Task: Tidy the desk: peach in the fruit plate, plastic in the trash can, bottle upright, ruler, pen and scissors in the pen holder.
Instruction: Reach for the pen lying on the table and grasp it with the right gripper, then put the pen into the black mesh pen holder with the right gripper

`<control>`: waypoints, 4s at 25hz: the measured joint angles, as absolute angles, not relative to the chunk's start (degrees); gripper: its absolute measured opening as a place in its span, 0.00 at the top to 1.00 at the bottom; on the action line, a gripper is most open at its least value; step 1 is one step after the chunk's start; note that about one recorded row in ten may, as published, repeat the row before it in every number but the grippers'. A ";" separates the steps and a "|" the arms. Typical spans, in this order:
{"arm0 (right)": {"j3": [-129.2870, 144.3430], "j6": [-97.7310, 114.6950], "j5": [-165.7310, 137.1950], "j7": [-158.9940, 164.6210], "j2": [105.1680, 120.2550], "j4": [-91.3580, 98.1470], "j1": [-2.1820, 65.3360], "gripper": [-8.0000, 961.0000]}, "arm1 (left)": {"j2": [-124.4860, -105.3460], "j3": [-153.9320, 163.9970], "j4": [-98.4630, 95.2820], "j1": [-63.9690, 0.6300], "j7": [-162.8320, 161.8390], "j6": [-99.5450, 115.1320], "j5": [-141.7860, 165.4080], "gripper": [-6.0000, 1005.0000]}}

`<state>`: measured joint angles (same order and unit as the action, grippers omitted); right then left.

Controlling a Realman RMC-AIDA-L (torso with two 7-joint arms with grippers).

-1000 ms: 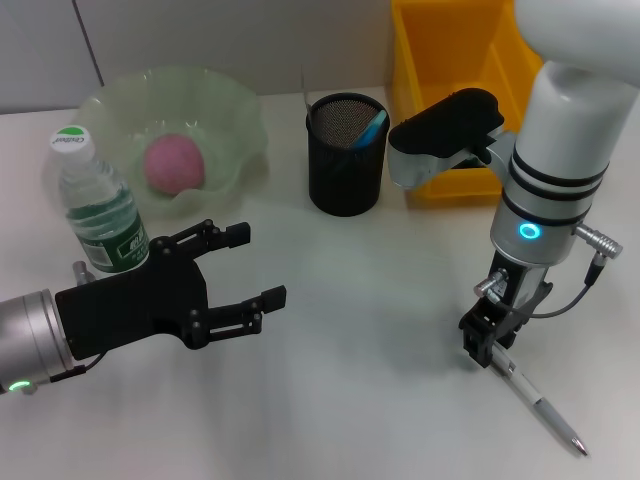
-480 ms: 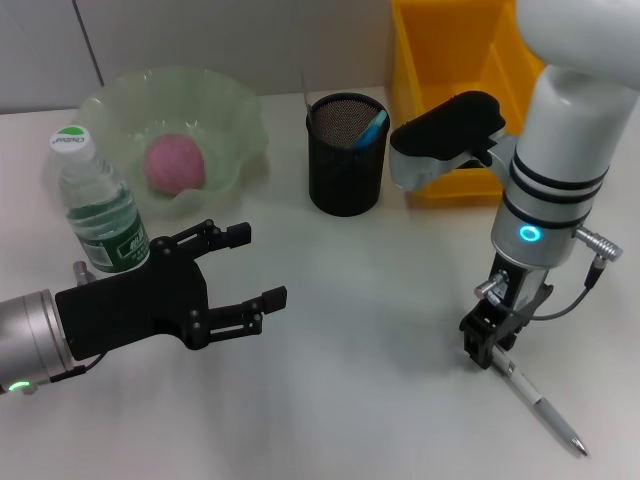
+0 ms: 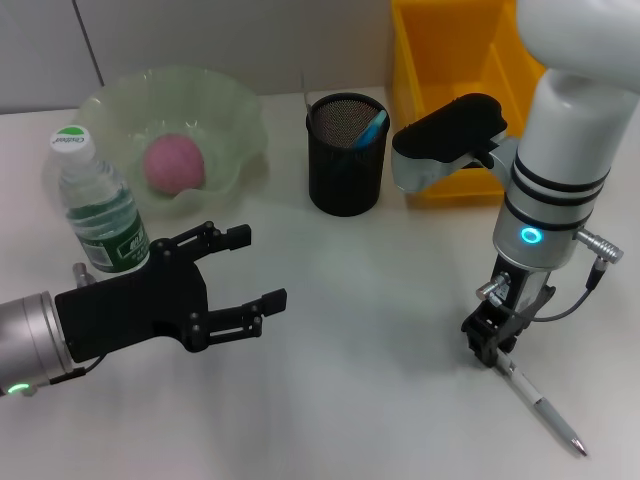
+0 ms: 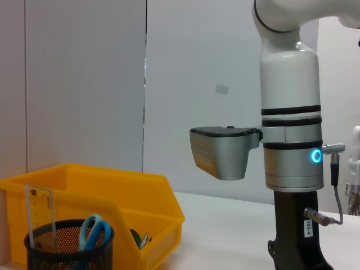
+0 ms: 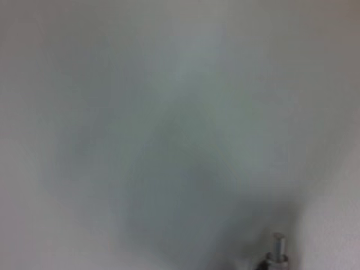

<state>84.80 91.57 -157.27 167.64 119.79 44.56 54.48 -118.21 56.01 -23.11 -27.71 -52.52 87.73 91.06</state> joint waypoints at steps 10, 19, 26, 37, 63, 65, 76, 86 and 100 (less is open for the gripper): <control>85.24 91.57 -157.21 167.82 119.79 44.47 54.46 0.77 | -118.21 56.13 -23.11 -27.61 -52.41 87.81 91.06 0.14; 86.53 91.41 -157.08 168.41 119.80 44.56 54.27 0.77 | -118.21 56.15 -23.11 -27.59 -52.42 87.92 90.99 0.14; 86.43 91.40 -157.03 168.52 119.79 44.65 54.22 0.79 | -118.21 56.04 -23.11 -27.58 -52.43 87.98 91.00 0.14; 72.34 92.95 -154.04 160.10 119.20 57.99 51.19 0.82 | -118.19 55.89 -23.36 -27.35 -52.14 88.38 91.02 0.14; 51.58 63.68 -104.19 111.13 119.00 52.68 38.20 0.81 | -118.31 56.30 -23.64 -27.28 -51.88 88.40 91.27 0.14; 51.56 61.48 -101.60 108.29 119.00 50.49 38.52 0.81 | -118.37 56.39 -23.51 -27.29 -51.87 88.14 91.30 0.14; 52.06 53.31 -95.39 97.45 119.13 38.97 43.53 0.79 | -118.38 56.05 -23.41 -27.30 -51.85 88.08 91.04 0.14; 52.20 49.93 -93.21 89.74 119.38 31.10 46.25 0.75 | -118.29 55.89 -23.41 -27.24 -51.85 87.70 90.96 0.14; 52.62 49.21 -89.26 84.03 119.44 26.77 45.78 0.70 | -118.21 55.90 -23.53 -27.00 -51.85 87.70 90.98 0.14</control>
<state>52.62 49.21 -89.26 84.03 119.44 26.77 45.78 -118.21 55.90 -23.53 -27.00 -51.85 87.70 90.98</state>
